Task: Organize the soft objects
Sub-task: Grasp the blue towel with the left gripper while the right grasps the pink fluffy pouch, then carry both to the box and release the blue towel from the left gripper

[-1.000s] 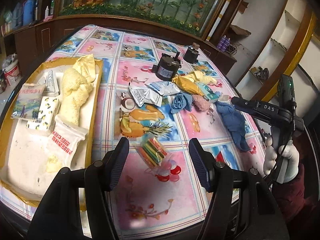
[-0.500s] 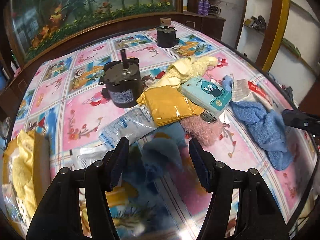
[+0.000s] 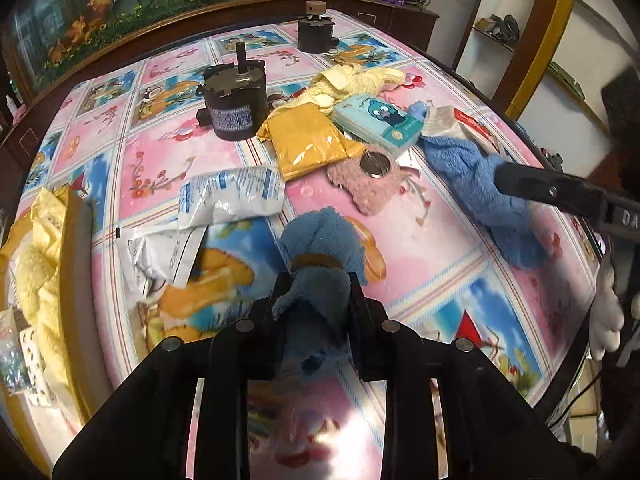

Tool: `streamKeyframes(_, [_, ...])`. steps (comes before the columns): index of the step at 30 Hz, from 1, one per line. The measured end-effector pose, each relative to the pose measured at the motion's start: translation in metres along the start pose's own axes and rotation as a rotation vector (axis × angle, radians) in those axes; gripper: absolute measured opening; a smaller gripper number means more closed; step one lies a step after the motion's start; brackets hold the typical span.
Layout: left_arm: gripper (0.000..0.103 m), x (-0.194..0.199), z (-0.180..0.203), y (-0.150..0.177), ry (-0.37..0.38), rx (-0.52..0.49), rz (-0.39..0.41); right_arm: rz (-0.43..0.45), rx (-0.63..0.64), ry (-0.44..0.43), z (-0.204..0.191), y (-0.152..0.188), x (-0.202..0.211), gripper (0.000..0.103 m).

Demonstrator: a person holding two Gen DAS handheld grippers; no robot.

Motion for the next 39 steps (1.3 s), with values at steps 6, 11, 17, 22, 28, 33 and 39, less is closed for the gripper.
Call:
streamKeyframes(6, [0.029,0.006,0.000,0.012,-0.054,-0.035,0.014,-0.060,0.045,-0.038,-0.037,-0.006,-0.027,0.053])
streamKeyframes(11, [0.047,-0.015,0.001,0.005,-0.112,-0.088,0.011,-0.139,0.093,0.057,-0.038,-0.013,-0.064,0.053])
streamKeyframes(17, [0.047,-0.030,0.011,-0.002,-0.125,-0.093,0.023,-0.183,0.064,0.091,-0.027,-0.013,-0.102,0.053])
streamKeyframes(22, [0.023,-0.024,0.005,0.001,-0.077,-0.034,0.040,-0.167,0.095,0.085,-0.034,-0.012,-0.107,0.039])
streamKeyframes(28, [0.023,0.013,0.000,0.002,0.013,0.067,0.123,-0.132,0.084,0.067,-0.034,-0.008,-0.089,0.033])
streamKeyframes(33, [0.023,0.053,-0.003,0.005,0.089,0.148,0.206,-0.092,0.089,0.052,-0.040,-0.003,-0.068,0.033])
streamKeyframes(39, [0.023,0.095,-0.031,0.016,0.147,0.285,0.288,-0.063,0.086,-0.005,-0.058,-0.003,-0.051,0.033])
Point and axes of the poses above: each gripper's, at about its wrist camera, not at the fingertips, and x roughly against the way its jaws point, z to its right, y to its underside, the point moved 10 cm from there along -x, roughly the way its jaws point, and after that the axes turned 3 degrees about -y, right-handed, at the moved point
